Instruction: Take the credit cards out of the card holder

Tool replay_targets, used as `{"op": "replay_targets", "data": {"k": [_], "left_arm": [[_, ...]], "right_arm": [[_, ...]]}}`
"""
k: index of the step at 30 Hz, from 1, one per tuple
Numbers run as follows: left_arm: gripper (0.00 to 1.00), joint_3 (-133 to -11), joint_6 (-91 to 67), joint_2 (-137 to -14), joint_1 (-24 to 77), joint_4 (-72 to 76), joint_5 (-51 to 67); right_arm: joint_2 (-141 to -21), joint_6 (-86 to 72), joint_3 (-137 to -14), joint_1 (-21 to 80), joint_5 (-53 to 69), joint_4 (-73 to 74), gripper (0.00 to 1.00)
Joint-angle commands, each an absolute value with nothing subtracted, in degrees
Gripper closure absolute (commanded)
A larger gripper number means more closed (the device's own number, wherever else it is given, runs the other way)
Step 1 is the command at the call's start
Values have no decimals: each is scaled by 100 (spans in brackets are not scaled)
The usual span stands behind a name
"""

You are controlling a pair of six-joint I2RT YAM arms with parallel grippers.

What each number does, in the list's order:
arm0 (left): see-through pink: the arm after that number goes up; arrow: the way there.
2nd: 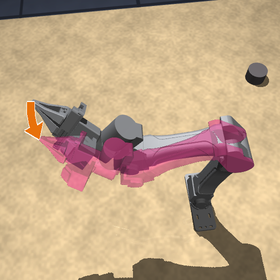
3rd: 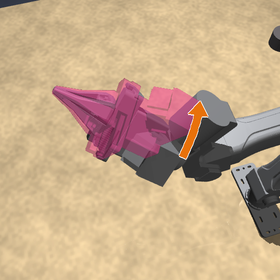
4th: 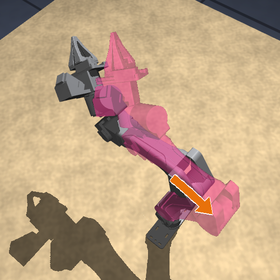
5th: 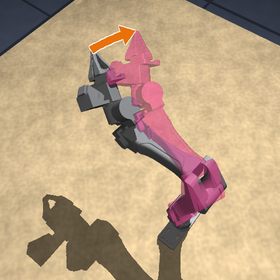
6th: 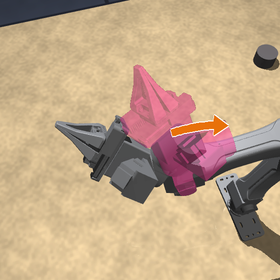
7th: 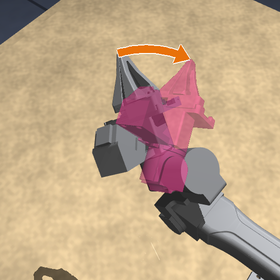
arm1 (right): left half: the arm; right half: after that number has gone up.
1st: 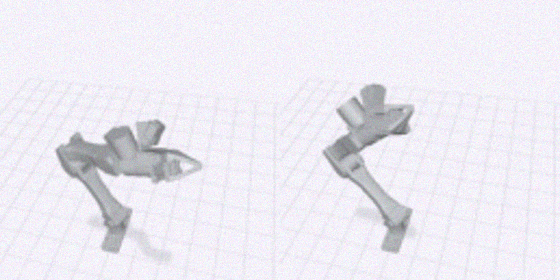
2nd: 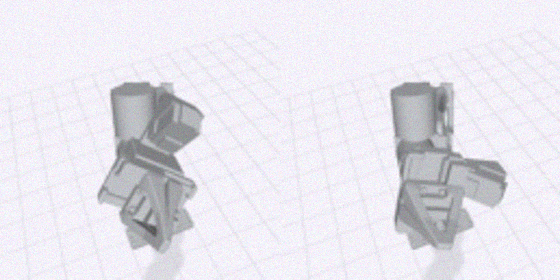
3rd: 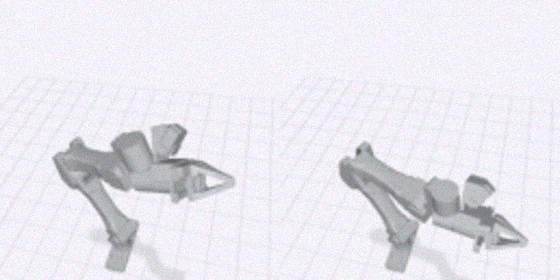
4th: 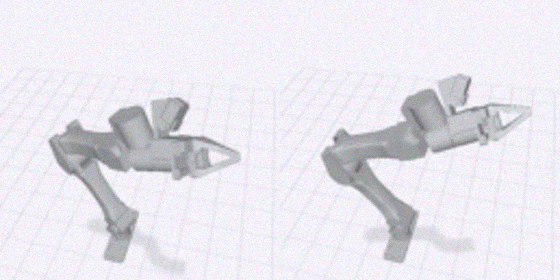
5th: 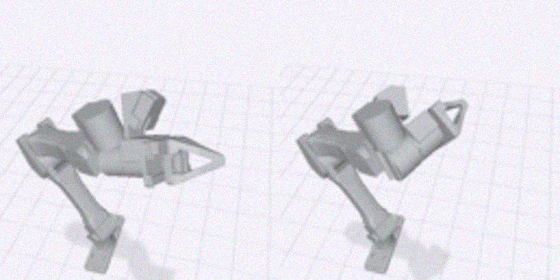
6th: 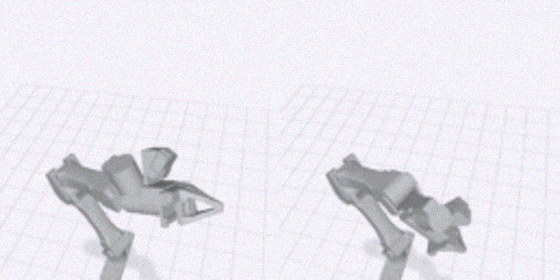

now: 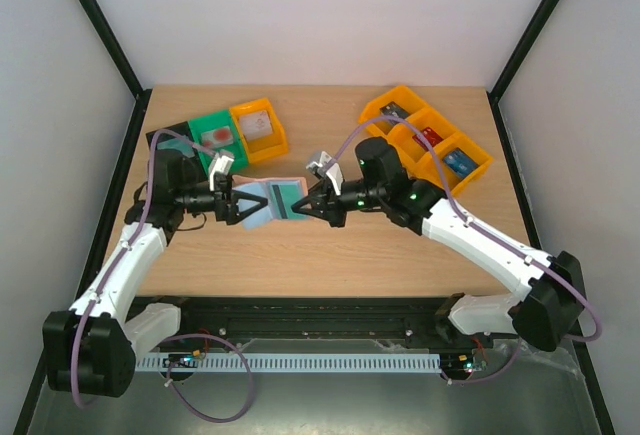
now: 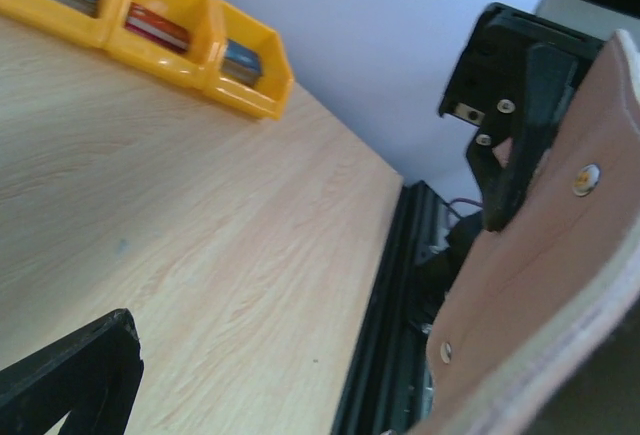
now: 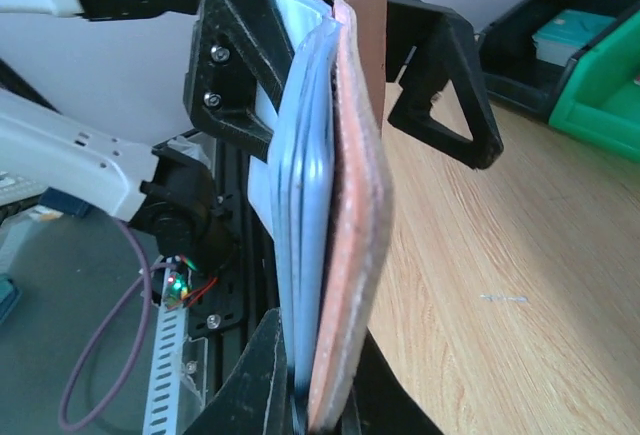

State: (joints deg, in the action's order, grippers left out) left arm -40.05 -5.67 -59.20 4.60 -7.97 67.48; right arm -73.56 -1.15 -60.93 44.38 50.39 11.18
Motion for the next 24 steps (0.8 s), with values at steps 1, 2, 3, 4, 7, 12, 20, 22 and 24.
{"op": "replay_targets", "data": {"k": [1, 2, 3, 4, 7, 12, 20, 22, 24], "left_arm": [[1, -4059, -820, -5952, 514, -547, 7543], [1, -4122, -857, -5977, 582, -545, 7646], [1, -4211, -715, -6001, 658, -692, 7687], [1, -4319, -402, -6017, 726, -968, 7728], [1, -4508, 296, -6064, 888, -1624, 7869], [1, -4652, 305, -6078, 896, -1714, 7816], [1, -4401, -1539, -6024, -480, -448, 5892], [1, -4272, -1440, -5930, -700, -561, 5376], [1, -4233, -1331, -5846, -738, -686, 5103]], "right_arm": [[-7012, 192, -6049, 4364, 5762, 768, 98], [-6999, 154, -6025, 4346, 5814, 693, 99], [-7001, 125, -6025, 4324, 5885, 625, 98], [-7011, 89, -6024, 4300, 5954, 555, 99], [-7083, -26, -6061, 4280, 6018, 372, 98], [-7214, -198, -6150, 4264, 5809, 345, 98], [-7481, -1683, -6282, 3767, 2673, 751, 98], [-7689, -1790, -6449, 3768, 1606, 1270, 98], [-7935, -1806, -6599, 3770, 669, 1734, 98]]}}
